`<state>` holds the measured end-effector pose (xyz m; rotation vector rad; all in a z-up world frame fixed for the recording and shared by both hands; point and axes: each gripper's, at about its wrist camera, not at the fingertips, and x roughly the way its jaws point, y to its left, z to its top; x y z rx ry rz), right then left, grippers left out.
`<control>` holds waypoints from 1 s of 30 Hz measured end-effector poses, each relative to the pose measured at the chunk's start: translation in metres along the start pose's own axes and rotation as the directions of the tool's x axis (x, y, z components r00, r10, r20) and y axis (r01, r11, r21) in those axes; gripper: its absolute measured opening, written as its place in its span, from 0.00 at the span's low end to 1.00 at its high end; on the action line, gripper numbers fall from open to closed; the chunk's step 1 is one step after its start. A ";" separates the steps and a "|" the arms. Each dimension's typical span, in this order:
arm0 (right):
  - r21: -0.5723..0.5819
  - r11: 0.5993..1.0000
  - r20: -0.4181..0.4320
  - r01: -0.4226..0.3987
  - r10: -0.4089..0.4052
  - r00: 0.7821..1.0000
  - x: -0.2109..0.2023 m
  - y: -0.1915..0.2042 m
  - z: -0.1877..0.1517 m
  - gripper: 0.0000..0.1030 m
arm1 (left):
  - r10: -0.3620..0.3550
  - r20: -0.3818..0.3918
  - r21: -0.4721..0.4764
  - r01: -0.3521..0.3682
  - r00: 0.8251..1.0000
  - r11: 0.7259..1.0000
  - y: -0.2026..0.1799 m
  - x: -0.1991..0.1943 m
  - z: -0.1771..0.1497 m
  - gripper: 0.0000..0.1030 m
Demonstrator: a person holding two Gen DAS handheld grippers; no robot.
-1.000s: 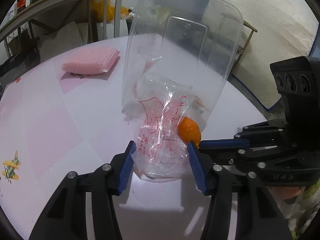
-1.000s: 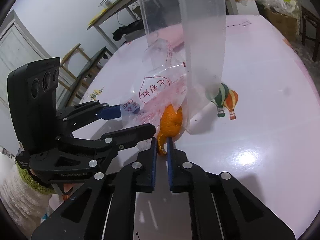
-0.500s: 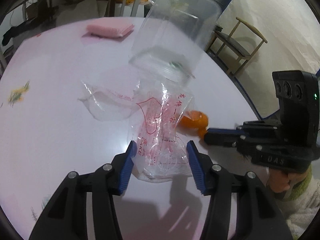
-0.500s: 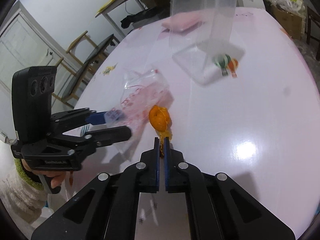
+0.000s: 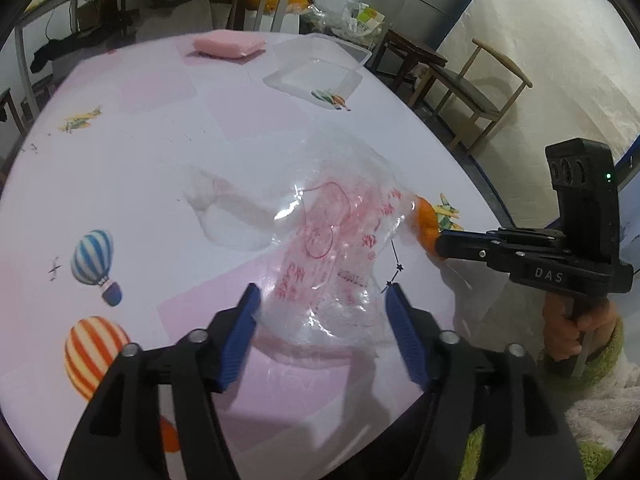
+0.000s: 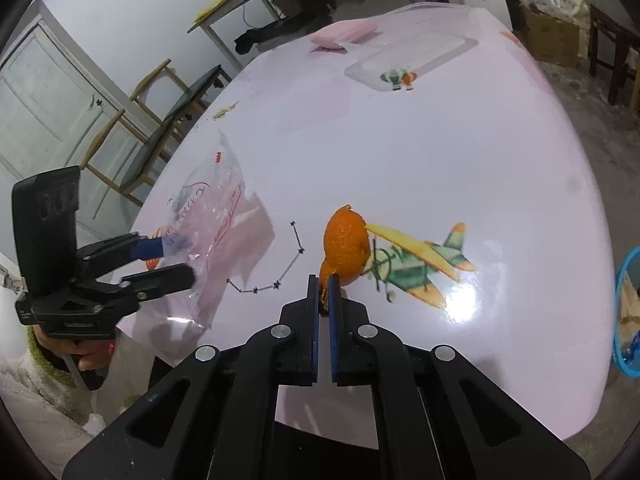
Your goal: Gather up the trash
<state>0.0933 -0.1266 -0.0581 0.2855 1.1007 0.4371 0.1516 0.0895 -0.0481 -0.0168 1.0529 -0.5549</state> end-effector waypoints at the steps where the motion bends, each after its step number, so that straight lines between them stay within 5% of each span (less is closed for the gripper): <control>1: 0.005 1.000 0.003 0.000 0.000 1.000 0.000 0.000 0.000 0.07 | 0.007 0.007 0.006 -0.007 1.000 1.000 -0.001 -0.004 -0.001 0.68; 6: 0.003 1.000 0.032 0.013 -0.013 0.999 -0.005 -0.001 -0.004 0.18 | 0.046 0.045 0.055 -0.048 0.998 0.997 -0.007 -0.018 0.003 0.79; 8: 0.001 1.000 0.049 0.026 -0.026 0.998 -0.011 -0.003 -0.004 0.27 | 0.056 0.065 0.077 -0.061 0.996 0.995 -0.009 -0.023 0.007 0.80; 16: -0.026 0.999 0.101 0.043 -0.040 0.994 -0.019 -0.006 -0.003 0.39 | 0.084 0.115 0.252 -0.111 0.990 0.961 -0.036 -0.011 0.023 0.81; 22: -0.068 0.996 0.101 0.052 -0.045 0.994 -0.008 0.001 0.000 0.40 | 0.085 0.035 0.287 -0.091 0.996 0.953 -0.041 0.022 0.024 0.81; 30: -0.103 0.993 0.081 0.055 -0.047 0.996 0.005 0.006 0.002 0.40 | 0.106 -0.041 0.246 -0.093 0.993 0.965 -0.030 0.045 0.018 0.65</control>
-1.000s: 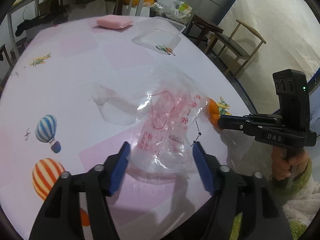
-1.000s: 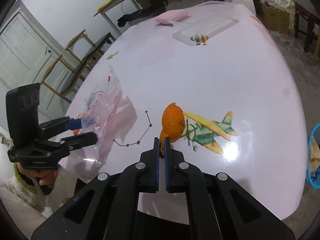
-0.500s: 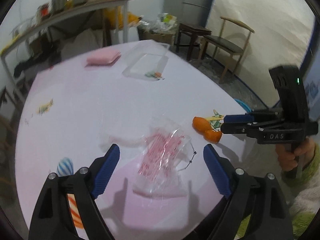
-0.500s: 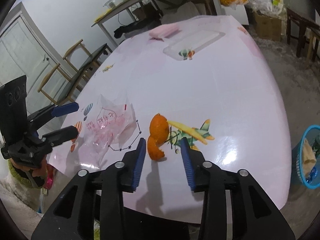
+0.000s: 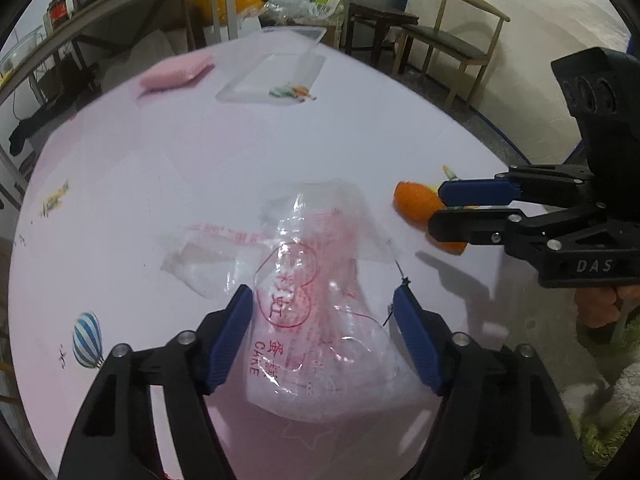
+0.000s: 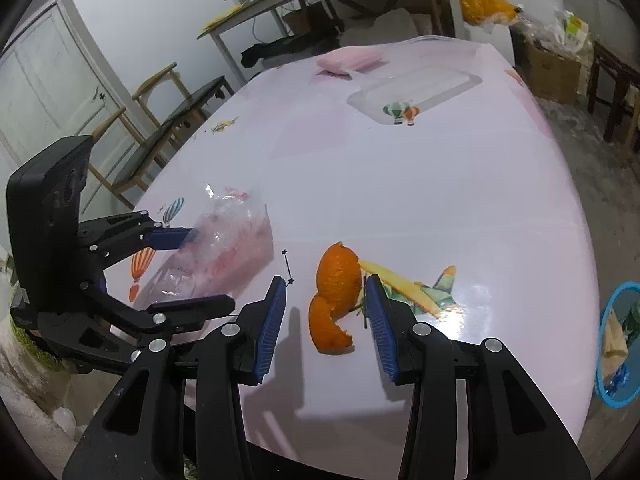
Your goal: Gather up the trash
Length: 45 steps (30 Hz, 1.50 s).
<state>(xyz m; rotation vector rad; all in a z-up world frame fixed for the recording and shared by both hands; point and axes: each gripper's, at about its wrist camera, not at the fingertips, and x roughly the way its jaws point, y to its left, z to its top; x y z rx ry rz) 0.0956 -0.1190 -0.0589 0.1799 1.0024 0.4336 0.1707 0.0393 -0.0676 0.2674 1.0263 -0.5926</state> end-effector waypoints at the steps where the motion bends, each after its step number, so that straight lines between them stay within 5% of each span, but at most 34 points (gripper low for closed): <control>1: -0.001 1.000 -0.002 0.001 -0.001 1.000 0.001 0.000 0.000 0.40 | -0.001 -0.003 -0.003 0.001 1.000 1.000 0.000 0.001 -0.001 0.64; 22: -0.040 0.998 0.001 0.053 -0.053 0.999 0.005 0.006 -0.002 0.40 | 0.034 0.015 -0.041 -0.034 0.999 0.999 0.007 -0.004 -0.005 0.44; 45: 0.003 0.995 -0.004 0.101 -0.101 0.995 0.008 0.005 -0.001 0.09 | 0.012 0.064 -0.104 -0.006 0.998 0.995 0.017 -0.015 -0.008 0.36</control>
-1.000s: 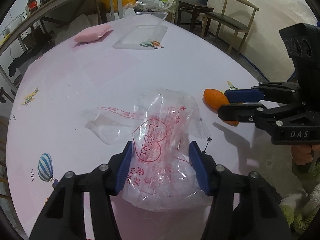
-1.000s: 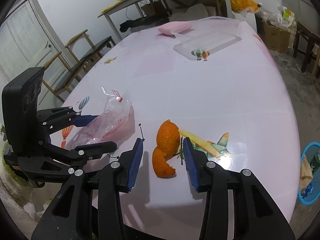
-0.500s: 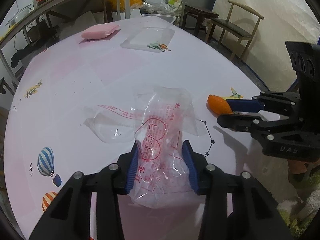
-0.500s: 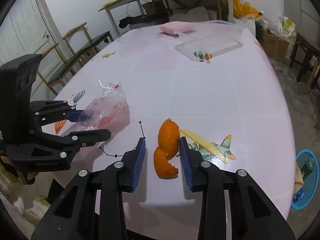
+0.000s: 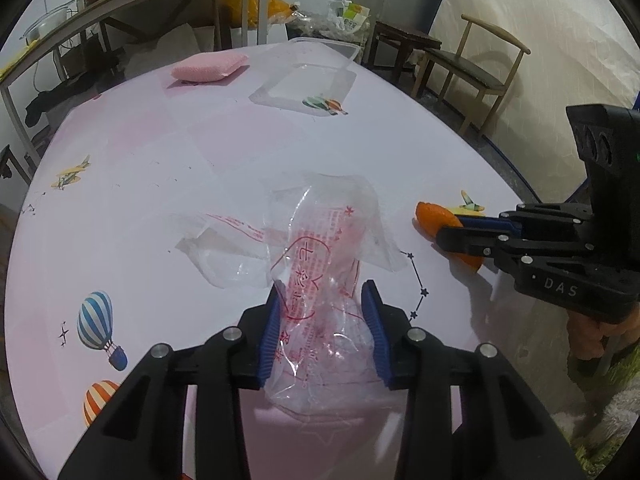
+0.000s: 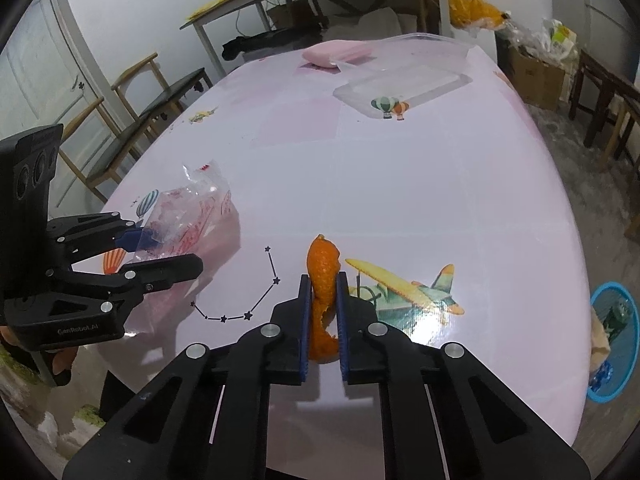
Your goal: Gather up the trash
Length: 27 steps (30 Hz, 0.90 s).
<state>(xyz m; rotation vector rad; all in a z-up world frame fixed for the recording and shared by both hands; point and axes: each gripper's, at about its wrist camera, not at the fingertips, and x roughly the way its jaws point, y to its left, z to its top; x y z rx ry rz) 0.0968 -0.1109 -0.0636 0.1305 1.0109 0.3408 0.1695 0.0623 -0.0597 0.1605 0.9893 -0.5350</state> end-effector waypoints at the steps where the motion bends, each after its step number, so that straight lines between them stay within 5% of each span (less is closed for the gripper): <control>1: 0.006 1.000 0.000 -0.006 0.006 1.000 -0.001 -0.001 0.000 0.08 | 0.000 0.005 -0.001 0.000 1.000 1.000 0.000 -0.002 0.000 0.36; 27: 0.110 0.993 0.113 -0.049 0.037 0.993 -0.045 -0.031 0.001 0.08 | -0.001 0.091 0.002 0.001 0.996 1.000 -0.016 -0.028 0.021 0.23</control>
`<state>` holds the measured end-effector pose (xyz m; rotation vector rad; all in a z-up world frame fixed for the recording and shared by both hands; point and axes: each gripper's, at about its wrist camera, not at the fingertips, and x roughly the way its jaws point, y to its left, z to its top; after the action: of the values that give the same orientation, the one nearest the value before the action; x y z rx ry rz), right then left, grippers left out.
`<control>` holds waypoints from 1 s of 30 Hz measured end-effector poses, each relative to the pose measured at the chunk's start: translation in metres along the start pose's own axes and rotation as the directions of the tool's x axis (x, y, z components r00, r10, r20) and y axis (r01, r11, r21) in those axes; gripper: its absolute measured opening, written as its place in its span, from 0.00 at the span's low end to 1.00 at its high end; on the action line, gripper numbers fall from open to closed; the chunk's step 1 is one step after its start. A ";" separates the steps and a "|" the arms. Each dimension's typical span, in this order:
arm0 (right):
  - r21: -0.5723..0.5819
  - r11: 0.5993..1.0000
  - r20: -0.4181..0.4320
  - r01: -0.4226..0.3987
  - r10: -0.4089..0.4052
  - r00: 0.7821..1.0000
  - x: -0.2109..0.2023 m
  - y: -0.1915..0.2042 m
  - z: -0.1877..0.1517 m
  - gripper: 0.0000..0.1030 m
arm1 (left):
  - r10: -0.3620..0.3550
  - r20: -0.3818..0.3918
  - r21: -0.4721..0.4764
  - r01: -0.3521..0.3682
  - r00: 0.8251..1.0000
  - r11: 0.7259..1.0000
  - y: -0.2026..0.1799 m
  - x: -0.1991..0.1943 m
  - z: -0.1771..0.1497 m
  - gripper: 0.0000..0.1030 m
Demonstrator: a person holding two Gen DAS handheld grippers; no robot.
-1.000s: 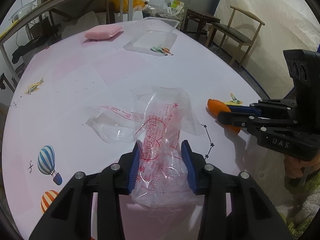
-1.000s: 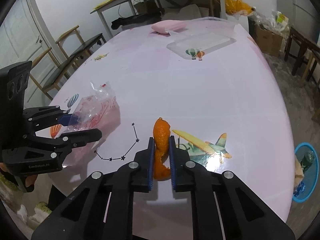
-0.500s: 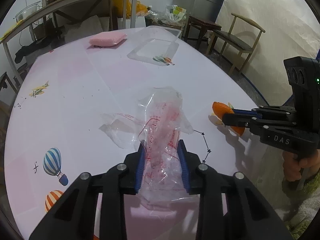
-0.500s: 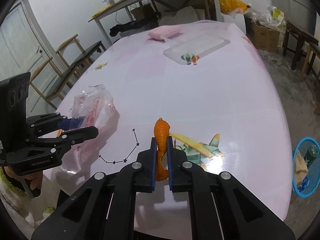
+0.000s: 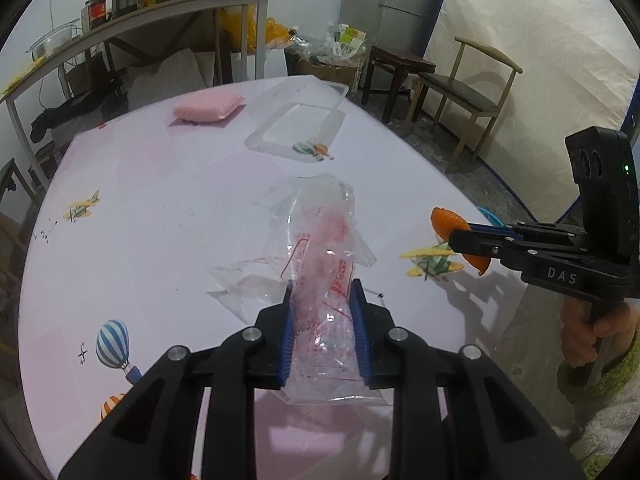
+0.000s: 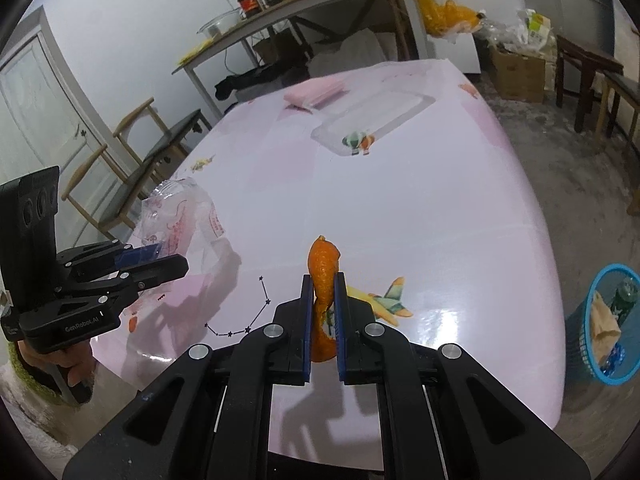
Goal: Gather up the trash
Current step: 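Carry the bag and orange peel with both grippers to the wastebasket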
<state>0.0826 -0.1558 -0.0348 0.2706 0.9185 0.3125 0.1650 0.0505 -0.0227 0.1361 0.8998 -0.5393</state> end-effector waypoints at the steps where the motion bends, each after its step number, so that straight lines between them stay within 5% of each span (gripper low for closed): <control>1: 0.005 1.000 0.009 0.000 0.000 1.000 -0.004 -0.002 0.000 0.08 | -0.002 0.004 0.002 0.002 1.000 1.000 -0.002 -0.001 0.001 0.23; 10: 0.055 0.998 0.082 -0.001 -0.004 0.997 -0.036 -0.020 0.001 0.08 | -0.039 0.063 0.018 0.038 0.997 0.999 -0.025 -0.013 0.018 0.23; 20: 0.188 0.978 0.213 0.088 -0.128 0.969 -0.099 -0.078 -0.004 0.08 | -0.157 0.111 0.104 0.146 0.981 0.984 -0.080 -0.013 0.057 0.23; 25: 0.335 0.926 0.256 0.173 -0.267 0.929 -0.146 -0.139 -0.021 0.08 | -0.298 0.083 0.155 0.283 0.951 0.947 -0.133 0.008 0.091 0.23; 30: 0.475 0.842 0.240 0.255 -0.403 0.883 -0.180 -0.195 -0.050 0.08 | -0.428 -0.017 0.212 0.422 0.903 0.881 -0.211 0.049 0.123 0.24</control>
<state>-0.0315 -0.3981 -0.0021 0.5468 0.6716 -0.2689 0.1713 -0.1912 0.0390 0.1221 0.8429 -1.0482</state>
